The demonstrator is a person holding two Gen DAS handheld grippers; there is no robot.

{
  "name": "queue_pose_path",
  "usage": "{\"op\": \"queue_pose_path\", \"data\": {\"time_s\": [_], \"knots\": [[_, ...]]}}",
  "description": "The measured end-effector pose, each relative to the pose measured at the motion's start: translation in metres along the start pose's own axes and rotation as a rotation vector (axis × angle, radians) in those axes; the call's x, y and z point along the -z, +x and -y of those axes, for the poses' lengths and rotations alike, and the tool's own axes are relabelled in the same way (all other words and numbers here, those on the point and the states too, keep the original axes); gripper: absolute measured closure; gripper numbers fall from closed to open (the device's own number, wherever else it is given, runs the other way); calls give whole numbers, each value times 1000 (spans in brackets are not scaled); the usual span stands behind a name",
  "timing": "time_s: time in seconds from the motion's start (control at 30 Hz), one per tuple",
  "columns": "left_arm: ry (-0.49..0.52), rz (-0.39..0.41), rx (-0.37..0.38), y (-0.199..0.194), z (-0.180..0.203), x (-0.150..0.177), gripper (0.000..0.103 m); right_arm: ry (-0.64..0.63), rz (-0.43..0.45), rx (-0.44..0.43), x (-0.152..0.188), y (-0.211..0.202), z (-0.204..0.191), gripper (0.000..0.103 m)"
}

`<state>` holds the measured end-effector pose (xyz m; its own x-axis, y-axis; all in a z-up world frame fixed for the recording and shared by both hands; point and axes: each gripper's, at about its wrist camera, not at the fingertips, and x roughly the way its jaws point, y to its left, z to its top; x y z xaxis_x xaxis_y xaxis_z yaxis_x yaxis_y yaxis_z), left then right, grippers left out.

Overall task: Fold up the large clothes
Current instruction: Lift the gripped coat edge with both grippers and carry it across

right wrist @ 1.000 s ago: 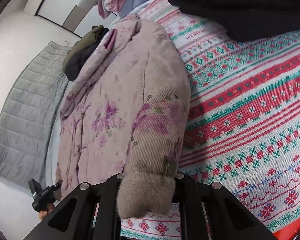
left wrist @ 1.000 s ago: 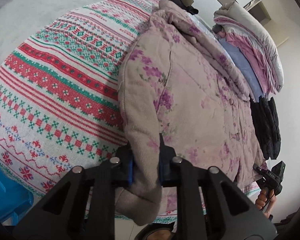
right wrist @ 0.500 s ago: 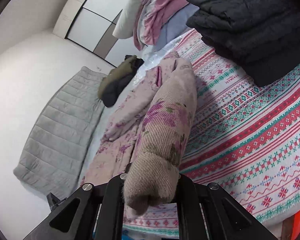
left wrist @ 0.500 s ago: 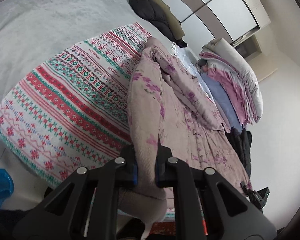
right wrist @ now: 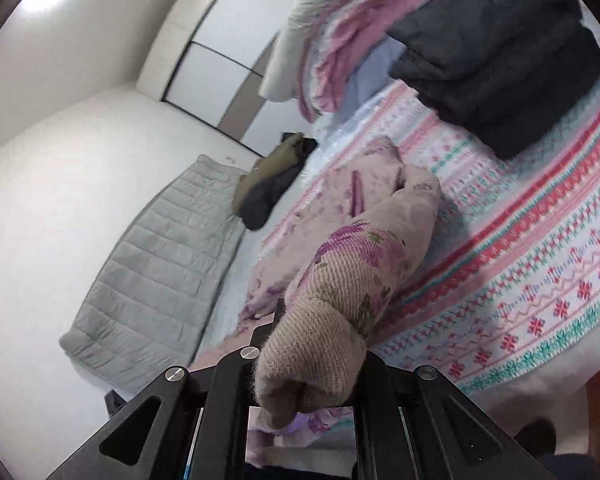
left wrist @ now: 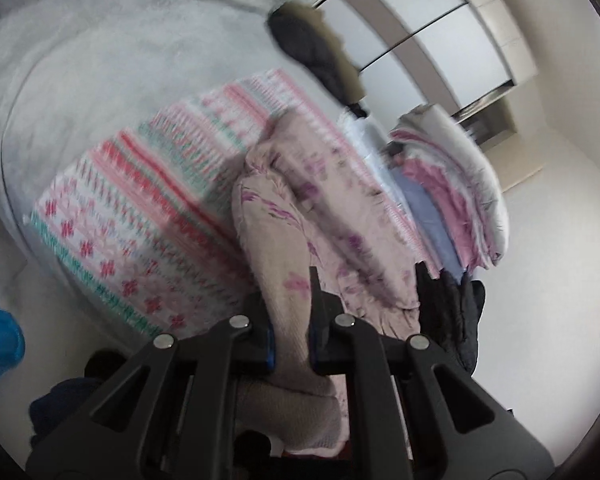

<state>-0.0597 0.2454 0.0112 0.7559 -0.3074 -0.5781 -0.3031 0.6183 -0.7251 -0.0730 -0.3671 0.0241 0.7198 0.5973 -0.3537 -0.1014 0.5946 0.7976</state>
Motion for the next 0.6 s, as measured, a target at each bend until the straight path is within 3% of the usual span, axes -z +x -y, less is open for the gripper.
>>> {"op": "queue_pose_path", "data": {"time_s": [0.03, 0.13, 0.27, 0.6], "knots": [[-43, -34, -3, 10, -15, -1, 90, 12, -6, 4, 1, 2, 5, 93], [-87, -38, -5, 15, -32, -2, 90, 29, -11, -9, 5, 6, 14, 93], [-98, -54, -8, 18, -33, -6, 90, 72, -3, -22, -1, 16, 23, 93], [-114, -31, 100, 7, 18, -43, 90, 89, 38, -102, -47, 38, -4, 93]]}}
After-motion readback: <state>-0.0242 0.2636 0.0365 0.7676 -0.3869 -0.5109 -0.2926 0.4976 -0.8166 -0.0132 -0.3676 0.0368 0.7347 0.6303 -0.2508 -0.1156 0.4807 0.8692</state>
